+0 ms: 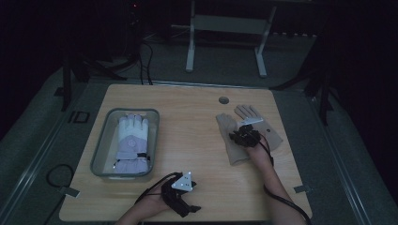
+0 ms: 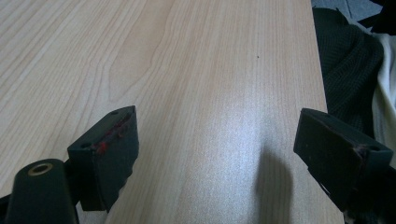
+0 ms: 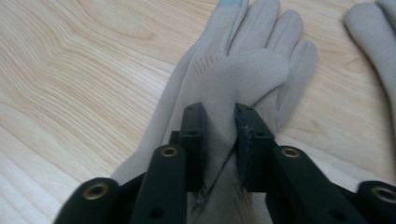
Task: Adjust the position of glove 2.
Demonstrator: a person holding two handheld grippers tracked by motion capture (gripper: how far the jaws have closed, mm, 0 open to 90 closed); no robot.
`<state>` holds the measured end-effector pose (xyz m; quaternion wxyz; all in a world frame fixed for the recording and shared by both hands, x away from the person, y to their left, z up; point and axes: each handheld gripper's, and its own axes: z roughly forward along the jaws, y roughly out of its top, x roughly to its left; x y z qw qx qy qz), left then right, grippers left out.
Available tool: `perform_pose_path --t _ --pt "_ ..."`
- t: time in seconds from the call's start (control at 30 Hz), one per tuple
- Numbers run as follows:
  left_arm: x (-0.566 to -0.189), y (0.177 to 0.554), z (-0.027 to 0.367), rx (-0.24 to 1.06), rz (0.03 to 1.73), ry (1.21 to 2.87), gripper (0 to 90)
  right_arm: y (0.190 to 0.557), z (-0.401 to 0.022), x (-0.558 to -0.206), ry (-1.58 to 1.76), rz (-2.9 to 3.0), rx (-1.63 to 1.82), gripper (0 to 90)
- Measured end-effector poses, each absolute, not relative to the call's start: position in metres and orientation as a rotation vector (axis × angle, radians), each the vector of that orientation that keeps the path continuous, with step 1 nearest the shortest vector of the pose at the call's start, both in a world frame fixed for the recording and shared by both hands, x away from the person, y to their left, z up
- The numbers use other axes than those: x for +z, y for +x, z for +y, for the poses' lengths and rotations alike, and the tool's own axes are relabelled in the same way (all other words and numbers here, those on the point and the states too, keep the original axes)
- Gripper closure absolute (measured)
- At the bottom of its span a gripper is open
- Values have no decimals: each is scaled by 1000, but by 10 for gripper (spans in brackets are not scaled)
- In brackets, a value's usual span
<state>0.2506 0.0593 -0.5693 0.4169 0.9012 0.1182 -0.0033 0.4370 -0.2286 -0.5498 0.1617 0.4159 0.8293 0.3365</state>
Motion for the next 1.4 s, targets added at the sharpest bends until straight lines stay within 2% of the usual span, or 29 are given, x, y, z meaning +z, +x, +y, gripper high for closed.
perform_pose_path --t 0.57,0.73,1.03,1.1,1.17,1.27,1.4 --pt "-567 248 60 25 282 2254 144 393 -164 -492 1445 2057 1216 783" --pt "-567 248 60 28 287 2256 143 383 -141 -498 1369 2084 1170 782" --pt "-568 248 60 20 283 2260 144 387 -134 -522 1489 1979 1069 772" --pt "-568 248 60 21 281 2261 144 390 -133 -531 1513 2000 1046 737" --pt "-568 248 60 20 280 2262 144 392 -132 -541 1523 2044 1032 649" --pt "-568 248 60 19 280 2261 144 394 -130 -552 1511 2103 986 563" --pt "-568 248 60 15 281 2264 144 393 -131 -553 1489 2133 978 529"
